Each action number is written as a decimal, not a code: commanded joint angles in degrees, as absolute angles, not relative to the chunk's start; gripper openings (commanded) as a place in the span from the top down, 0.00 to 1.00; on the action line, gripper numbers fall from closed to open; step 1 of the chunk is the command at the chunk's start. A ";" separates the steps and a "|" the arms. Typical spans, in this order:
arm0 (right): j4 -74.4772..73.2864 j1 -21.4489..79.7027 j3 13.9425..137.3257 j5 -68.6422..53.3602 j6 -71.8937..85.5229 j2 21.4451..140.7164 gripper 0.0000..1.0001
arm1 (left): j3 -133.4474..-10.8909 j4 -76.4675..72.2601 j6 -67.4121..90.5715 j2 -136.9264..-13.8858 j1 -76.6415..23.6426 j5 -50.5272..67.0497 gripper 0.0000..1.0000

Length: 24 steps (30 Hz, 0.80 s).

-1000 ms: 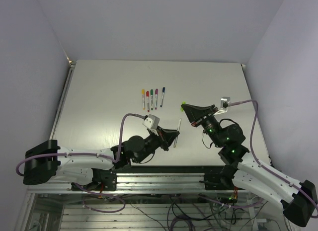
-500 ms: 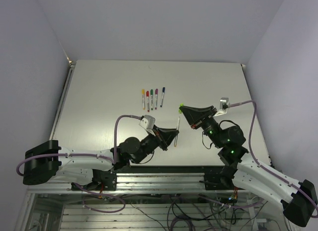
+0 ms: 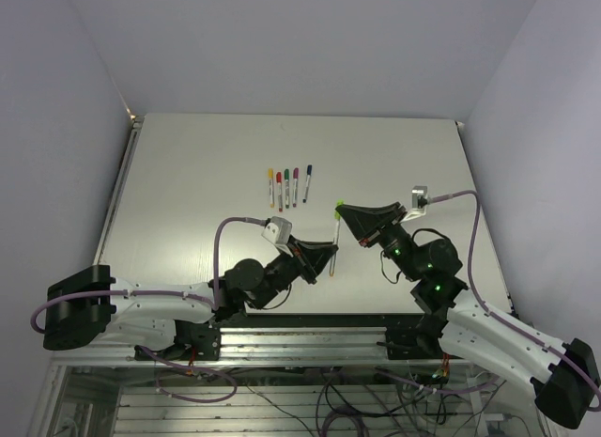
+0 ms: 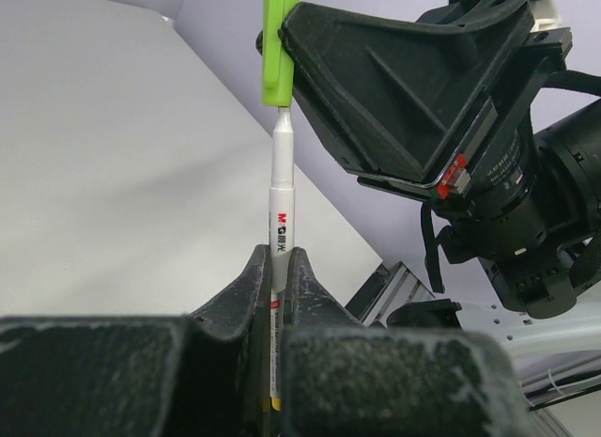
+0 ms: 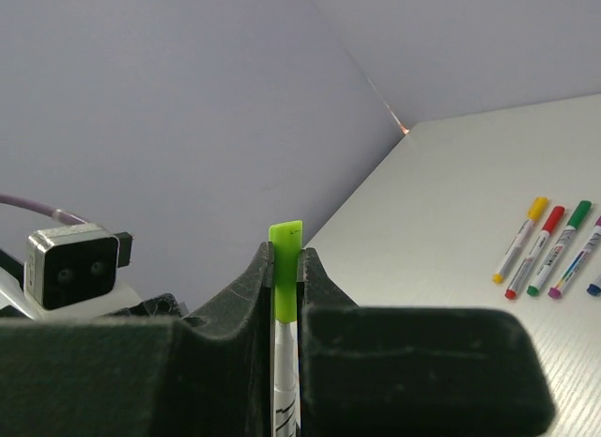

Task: Insert the pens into the pen caps

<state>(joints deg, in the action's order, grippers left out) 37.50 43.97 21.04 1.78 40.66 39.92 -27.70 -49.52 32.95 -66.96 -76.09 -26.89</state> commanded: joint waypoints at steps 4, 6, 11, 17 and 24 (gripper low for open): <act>38.17 44.21 20.89 0.23 41.91 40.14 1.00 | -27.59 -51.68 32.51 -65.40 -75.59 -28.61 0.93; 37.98 44.21 20.91 0.33 41.92 39.98 1.00 | -27.46 -51.42 32.64 -65.23 -75.50 -28.74 0.93; 37.63 44.26 20.82 1.19 41.20 39.29 1.00 | -27.56 -50.27 32.77 -64.98 -75.46 -28.43 0.93; 37.69 44.22 20.74 2.38 40.46 38.73 1.00 | -27.04 -49.95 33.21 -64.61 -75.41 -28.35 0.93; 37.63 44.26 21.35 3.49 40.07 39.11 1.00 | -27.09 -49.42 33.64 -64.92 -75.40 -28.04 0.93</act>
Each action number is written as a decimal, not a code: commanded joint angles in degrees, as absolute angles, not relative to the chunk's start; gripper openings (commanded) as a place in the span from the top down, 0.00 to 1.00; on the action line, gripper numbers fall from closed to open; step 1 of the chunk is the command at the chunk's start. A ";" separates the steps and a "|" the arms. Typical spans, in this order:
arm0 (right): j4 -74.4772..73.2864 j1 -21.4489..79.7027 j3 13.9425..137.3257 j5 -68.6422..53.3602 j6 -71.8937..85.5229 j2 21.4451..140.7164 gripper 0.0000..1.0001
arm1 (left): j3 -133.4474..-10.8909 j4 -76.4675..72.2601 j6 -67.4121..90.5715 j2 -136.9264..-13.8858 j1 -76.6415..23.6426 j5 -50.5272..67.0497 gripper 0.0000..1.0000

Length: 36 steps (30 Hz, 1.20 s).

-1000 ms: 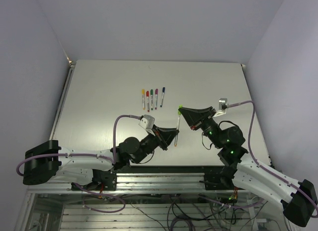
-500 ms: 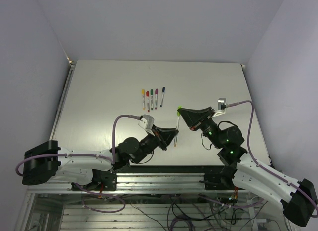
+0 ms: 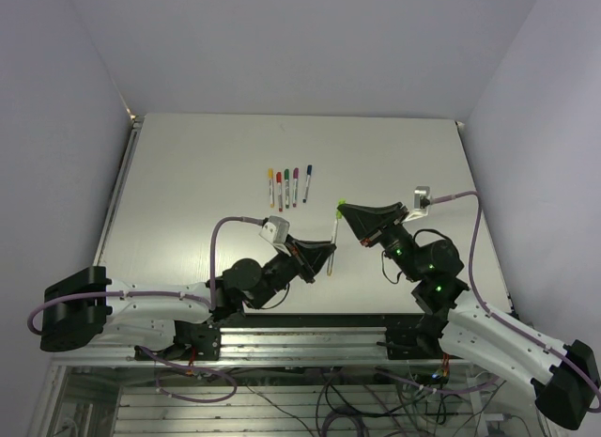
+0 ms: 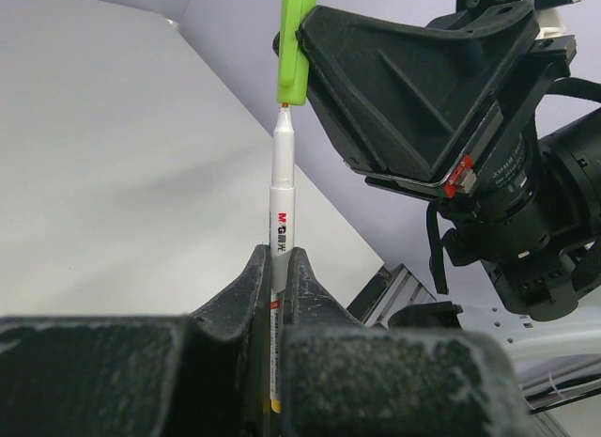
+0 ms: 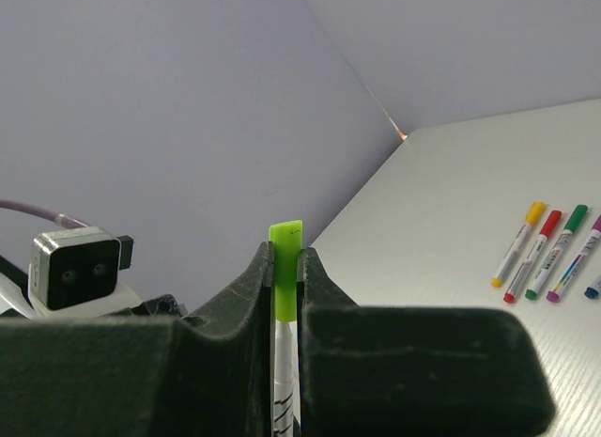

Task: Insert the pens into the pen caps

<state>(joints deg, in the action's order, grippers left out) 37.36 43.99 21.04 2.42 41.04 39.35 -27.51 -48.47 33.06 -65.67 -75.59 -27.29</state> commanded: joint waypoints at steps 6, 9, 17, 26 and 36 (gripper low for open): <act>37.04 44.19 21.90 1.38 40.76 40.96 1.00 | -27.06 -50.36 33.30 -65.05 -75.41 -28.30 0.93; 37.42 44.35 21.42 0.80 41.59 41.56 1.00 | -27.69 -49.82 32.88 -65.13 -75.41 -28.06 0.93; 35.38 44.47 21.50 -0.04 42.18 41.47 1.00 | -26.60 -51.17 33.04 -64.46 -75.41 -29.42 0.93; 33.77 44.77 21.14 -2.35 43.31 41.18 1.00 | -26.23 -50.91 32.54 -63.05 -75.25 -31.44 0.93; 33.59 45.31 21.05 -3.73 43.21 41.16 1.00 | -26.15 -50.80 32.48 -62.34 -75.06 -31.81 0.93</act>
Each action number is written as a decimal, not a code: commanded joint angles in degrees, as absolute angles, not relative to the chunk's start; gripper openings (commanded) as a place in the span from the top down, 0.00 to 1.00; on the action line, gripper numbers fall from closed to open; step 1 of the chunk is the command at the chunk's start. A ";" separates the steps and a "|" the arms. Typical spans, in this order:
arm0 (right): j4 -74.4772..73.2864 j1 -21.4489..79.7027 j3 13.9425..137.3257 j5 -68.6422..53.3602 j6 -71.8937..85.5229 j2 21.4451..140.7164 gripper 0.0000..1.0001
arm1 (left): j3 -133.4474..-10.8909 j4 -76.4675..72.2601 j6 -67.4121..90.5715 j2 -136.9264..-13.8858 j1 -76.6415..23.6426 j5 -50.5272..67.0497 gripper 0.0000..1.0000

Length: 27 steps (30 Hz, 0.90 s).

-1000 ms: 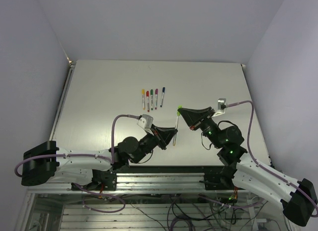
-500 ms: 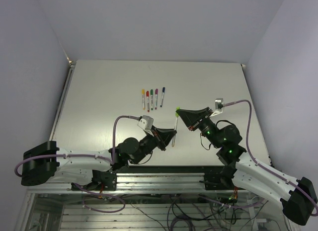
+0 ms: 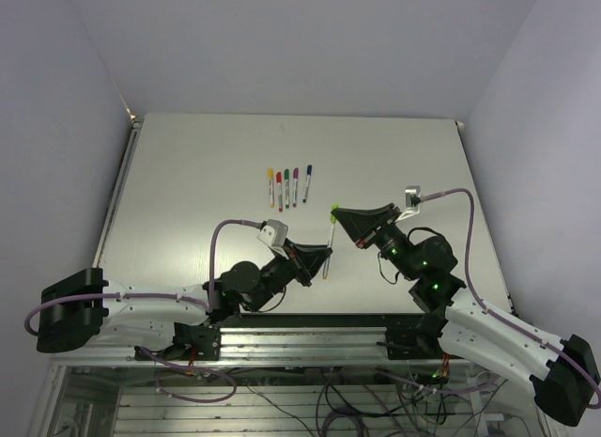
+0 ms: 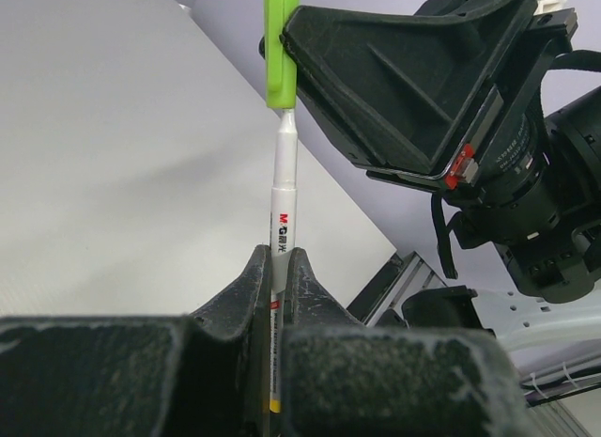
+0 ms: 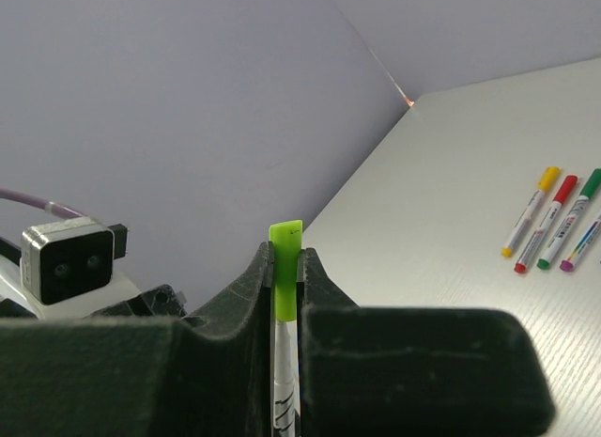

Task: Insert the pens into the pen caps

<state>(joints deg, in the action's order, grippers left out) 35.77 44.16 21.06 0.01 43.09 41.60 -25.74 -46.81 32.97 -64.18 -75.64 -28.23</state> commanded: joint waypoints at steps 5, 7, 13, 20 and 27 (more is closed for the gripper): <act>32.62 45.37 21.71 -2.67 42.27 40.16 1.00 | -25.80 -50.30 32.90 -62.01 -75.01 -31.86 0.93; 32.29 45.43 22.20 -2.53 41.87 40.04 1.00 | -25.50 -50.36 33.04 -61.93 -75.06 -32.03 0.93; 31.90 45.36 23.13 -3.15 41.76 40.75 1.00 | -25.40 -50.53 33.15 -62.05 -75.02 -31.99 0.93; 31.74 45.53 22.65 -5.47 43.33 42.83 1.00 | -27.88 -50.16 29.69 -62.39 -74.69 -32.65 0.93; 28.60 45.58 23.45 -10.40 43.35 45.75 1.00 | -29.31 -53.65 29.40 -63.09 -70.46 -28.11 0.93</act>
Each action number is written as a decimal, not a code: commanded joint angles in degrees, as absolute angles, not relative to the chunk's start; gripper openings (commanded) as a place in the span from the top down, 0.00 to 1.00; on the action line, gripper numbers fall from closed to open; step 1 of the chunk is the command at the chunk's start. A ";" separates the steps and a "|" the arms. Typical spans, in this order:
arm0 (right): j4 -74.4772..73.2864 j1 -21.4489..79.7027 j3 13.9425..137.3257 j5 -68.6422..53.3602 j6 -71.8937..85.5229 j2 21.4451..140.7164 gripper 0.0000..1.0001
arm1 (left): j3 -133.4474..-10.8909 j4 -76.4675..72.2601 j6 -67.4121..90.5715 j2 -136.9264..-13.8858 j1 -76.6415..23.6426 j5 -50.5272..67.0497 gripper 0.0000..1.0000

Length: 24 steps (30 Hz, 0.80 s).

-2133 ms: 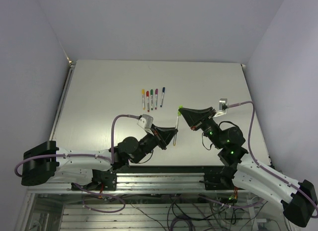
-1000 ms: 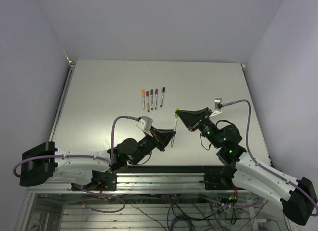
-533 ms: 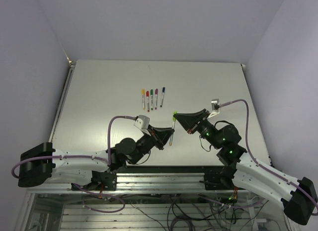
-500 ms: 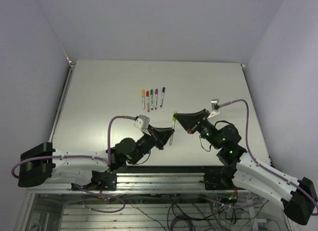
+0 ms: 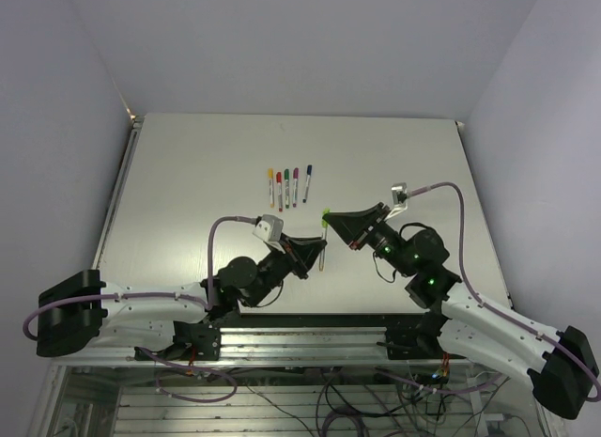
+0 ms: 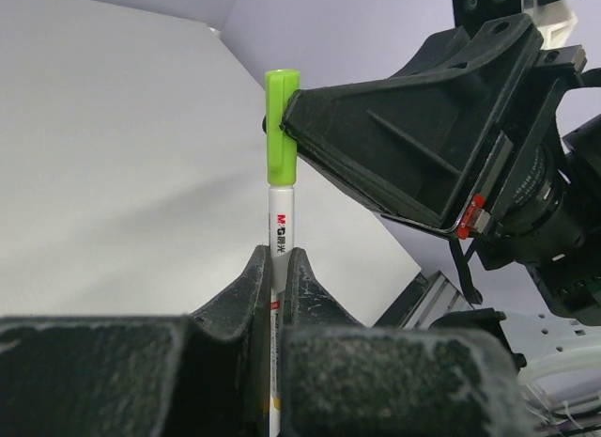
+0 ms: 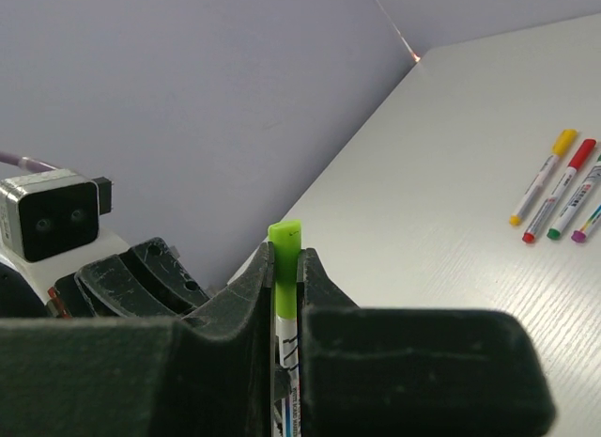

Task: Insert the pens into the pen caps

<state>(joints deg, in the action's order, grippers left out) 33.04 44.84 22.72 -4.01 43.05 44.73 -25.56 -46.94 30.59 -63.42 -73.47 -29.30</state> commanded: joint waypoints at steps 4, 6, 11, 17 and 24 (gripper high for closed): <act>23.02 45.78 24.43 -10.45 41.99 46.02 1.00 | -31.96 -51.72 27.66 -62.01 -68.38 -26.20 0.93; 20.28 45.81 24.71 -10.31 41.32 46.13 1.00 | -33.35 -50.44 26.65 -61.55 -67.26 -25.26 0.93; 16.51 46.11 24.45 -9.93 40.78 46.73 1.00 | -36.06 -49.73 26.55 -61.65 -63.52 -22.19 0.93; 13.72 46.79 24.65 -8.52 40.15 48.39 1.00 | -40.03 -49.16 25.46 -63.51 -62.17 -20.30 0.93; 12.75 47.56 25.62 -6.27 39.41 49.85 1.00 | -42.79 -48.73 25.15 -65.15 -61.26 -18.51 0.93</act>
<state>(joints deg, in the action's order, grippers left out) 26.70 44.25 27.75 2.04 39.09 47.70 -35.22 -33.56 26.52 -65.78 -63.66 -16.27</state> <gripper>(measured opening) 0.047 0.104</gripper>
